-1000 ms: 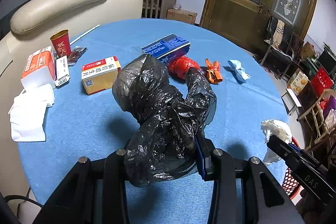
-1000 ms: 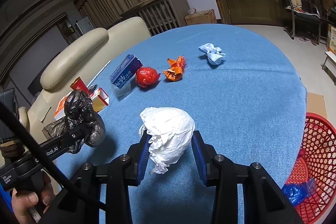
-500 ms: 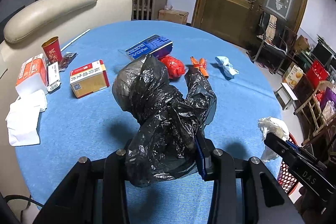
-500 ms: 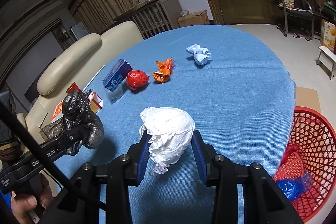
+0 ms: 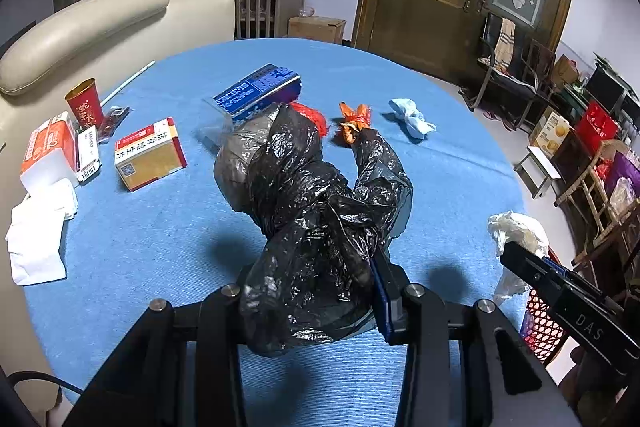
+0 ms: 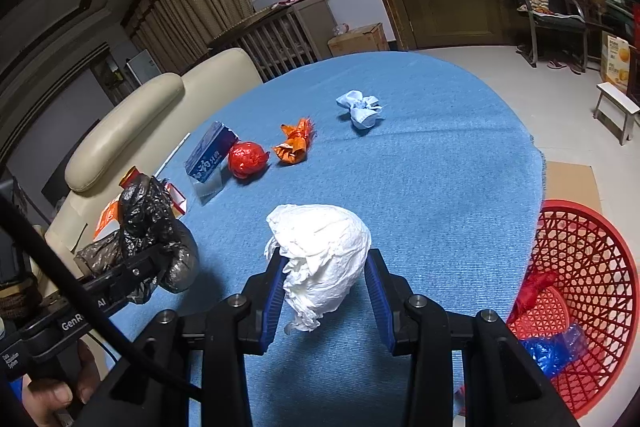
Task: Collect trash
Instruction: 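Carry the black bag and white tissue over the red wastebasket with both tools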
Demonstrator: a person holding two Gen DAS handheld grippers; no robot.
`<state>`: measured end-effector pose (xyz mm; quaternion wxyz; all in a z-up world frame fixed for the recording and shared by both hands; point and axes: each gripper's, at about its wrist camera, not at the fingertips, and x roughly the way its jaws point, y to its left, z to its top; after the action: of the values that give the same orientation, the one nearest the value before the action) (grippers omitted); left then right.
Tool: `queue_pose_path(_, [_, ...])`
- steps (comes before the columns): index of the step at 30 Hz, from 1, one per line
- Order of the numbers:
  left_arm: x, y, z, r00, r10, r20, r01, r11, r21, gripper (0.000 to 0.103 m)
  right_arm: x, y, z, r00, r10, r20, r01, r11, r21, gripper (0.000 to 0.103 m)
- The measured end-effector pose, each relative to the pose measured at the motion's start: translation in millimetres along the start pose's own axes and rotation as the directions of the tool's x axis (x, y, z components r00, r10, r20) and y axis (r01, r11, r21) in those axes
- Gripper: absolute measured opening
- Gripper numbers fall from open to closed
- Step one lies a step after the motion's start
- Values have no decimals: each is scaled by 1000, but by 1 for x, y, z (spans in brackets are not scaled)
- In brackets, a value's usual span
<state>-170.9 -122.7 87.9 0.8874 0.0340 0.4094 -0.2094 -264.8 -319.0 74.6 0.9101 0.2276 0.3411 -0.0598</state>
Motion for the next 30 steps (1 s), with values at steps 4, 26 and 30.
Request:
queue_pose_path(4, [1, -6, 0, 1000, -6, -1, 6, 1000, 10, 42, -4, -7, -1, 1000, -6, 6, 6, 1000, 16, 42])
queue_pose_path(26, [6, -70, -1, 996, -85, -14, 86, 988, 130, 42, -37, -58, -8, 996, -69, 49, 62, 990, 124, 42])
queue_pose_path(30, [5, -84, -3, 994, -104, -16, 105, 982, 158, 42, -47, -77, -10, 993, -99, 64, 88, 983, 161, 42])
